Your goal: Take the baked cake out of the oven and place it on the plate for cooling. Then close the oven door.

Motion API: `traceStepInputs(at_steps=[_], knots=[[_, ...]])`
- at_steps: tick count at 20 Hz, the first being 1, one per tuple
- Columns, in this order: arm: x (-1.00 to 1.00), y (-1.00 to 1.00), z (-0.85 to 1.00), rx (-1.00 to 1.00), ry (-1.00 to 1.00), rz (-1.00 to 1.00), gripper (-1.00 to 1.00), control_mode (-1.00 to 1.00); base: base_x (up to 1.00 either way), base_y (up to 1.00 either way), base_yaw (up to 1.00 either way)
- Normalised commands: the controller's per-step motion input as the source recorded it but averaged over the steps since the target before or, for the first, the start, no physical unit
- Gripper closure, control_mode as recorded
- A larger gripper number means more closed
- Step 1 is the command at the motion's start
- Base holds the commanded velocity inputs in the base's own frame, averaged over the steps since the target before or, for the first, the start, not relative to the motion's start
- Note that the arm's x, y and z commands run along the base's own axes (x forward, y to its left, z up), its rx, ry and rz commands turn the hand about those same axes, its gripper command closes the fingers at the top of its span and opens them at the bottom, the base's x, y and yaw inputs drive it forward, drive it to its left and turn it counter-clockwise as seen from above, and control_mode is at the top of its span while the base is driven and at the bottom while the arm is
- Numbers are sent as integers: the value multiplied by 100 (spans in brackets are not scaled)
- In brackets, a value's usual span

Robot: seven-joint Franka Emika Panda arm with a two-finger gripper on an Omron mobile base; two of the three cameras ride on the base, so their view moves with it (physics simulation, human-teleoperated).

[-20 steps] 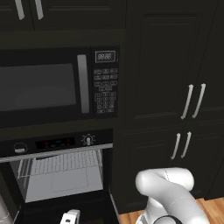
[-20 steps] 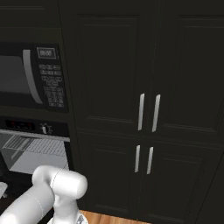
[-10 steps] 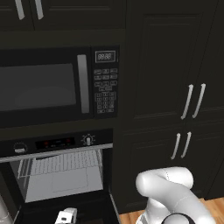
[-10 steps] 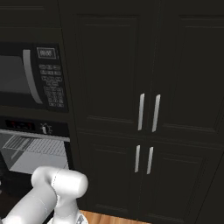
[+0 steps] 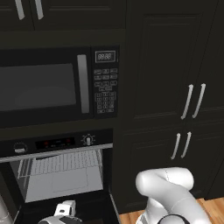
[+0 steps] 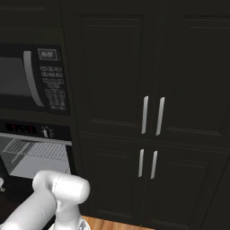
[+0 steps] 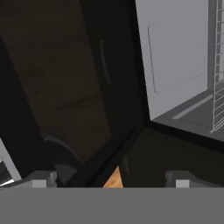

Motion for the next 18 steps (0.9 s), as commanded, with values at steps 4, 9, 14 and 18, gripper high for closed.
traceStepInputs(at_steps=[4,9,14,18], knots=[[42,-2,-10,-10,-1,5,-100,-100,0,0,0],[42,3,-8,-13,-4,2,-100,-100,0,0,0],[43,5,-6,-12,-4,1,-100,-100,0,0,0],[17,13,-15,-20,-37,5,-100,-100,0,0,0]])
